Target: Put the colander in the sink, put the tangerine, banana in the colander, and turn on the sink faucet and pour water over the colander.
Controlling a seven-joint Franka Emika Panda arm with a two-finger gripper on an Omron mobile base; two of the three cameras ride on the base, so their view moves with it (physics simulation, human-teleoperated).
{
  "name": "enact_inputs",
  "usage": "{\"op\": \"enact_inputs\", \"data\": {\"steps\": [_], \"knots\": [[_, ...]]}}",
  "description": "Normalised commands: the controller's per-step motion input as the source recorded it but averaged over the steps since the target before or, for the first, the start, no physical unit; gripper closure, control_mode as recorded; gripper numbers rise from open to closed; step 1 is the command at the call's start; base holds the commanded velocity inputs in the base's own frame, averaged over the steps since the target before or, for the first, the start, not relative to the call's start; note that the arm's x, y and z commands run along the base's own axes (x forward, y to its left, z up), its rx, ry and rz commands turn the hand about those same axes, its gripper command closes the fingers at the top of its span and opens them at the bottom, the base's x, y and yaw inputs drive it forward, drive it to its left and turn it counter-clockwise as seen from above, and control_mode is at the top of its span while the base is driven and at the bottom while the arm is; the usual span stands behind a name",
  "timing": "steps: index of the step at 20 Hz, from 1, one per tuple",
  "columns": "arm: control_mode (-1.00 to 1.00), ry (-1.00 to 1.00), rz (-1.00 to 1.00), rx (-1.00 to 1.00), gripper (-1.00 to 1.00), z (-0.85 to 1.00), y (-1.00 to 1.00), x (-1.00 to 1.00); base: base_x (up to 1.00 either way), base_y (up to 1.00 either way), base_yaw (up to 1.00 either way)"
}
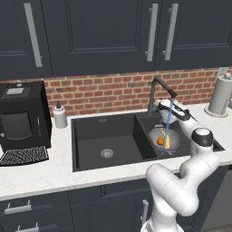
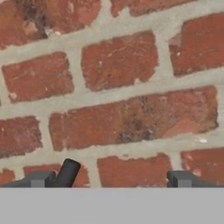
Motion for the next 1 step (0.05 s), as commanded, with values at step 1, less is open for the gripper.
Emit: {"op": "enact_inputs", "data": {"steps": [1], "knots": [[-1.0, 0.0, -0.01, 0.02, -1.0, 0.0, -0.9, -0.11, 0.0, 0.0, 0.0]]}}
